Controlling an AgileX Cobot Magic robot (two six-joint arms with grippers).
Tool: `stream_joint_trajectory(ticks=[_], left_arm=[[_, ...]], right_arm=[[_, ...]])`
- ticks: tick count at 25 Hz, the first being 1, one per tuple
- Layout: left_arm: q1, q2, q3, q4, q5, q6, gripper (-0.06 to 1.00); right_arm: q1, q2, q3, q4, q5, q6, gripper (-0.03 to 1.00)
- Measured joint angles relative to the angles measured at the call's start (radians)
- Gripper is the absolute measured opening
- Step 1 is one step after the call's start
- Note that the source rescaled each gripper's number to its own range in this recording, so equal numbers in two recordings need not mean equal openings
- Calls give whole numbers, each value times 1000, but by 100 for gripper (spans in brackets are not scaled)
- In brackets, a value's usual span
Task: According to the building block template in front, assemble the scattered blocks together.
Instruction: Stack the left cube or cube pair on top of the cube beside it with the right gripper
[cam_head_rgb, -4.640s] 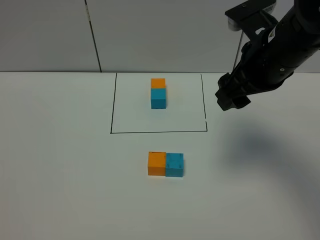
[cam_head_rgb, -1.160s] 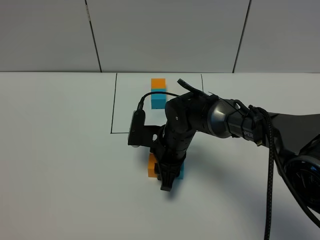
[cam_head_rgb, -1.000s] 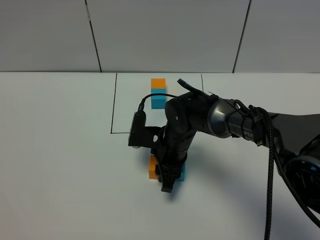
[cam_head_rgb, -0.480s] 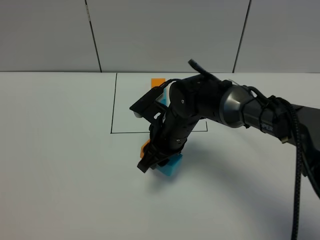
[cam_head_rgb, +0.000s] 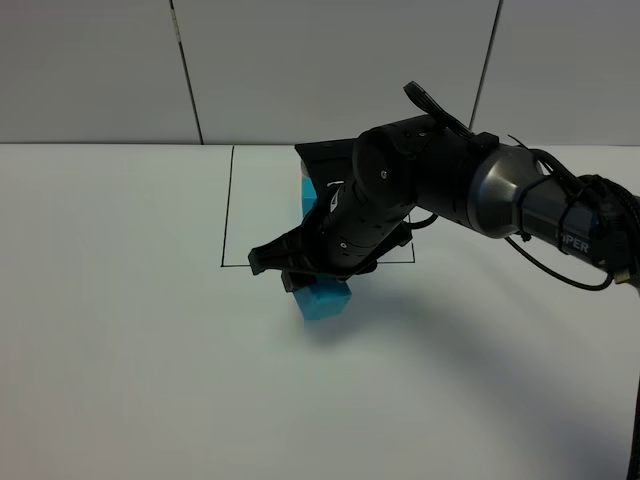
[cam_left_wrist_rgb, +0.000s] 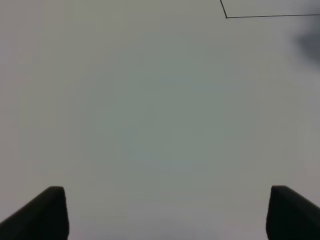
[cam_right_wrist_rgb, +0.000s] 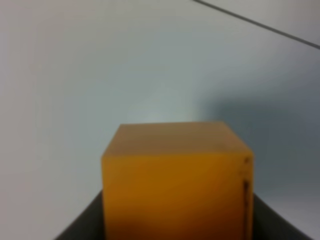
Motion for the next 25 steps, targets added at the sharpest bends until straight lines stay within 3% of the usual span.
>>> stream_joint_trajectory(ticks=[6,13,18,25], left_arm=[[0,0,0,0,0,0,84],[0,0,0,0,0,0,84],[0,0,0,0,0,0,84],[0,0,0,0,0,0,84]], right_arm=[[-2,0,0,-11,-36,224,44],[-2,-1,65,-141,-90,468,44],[-2,-1,136,-204,-152,542,44],[33,51,139,-274,-163,591,44]])
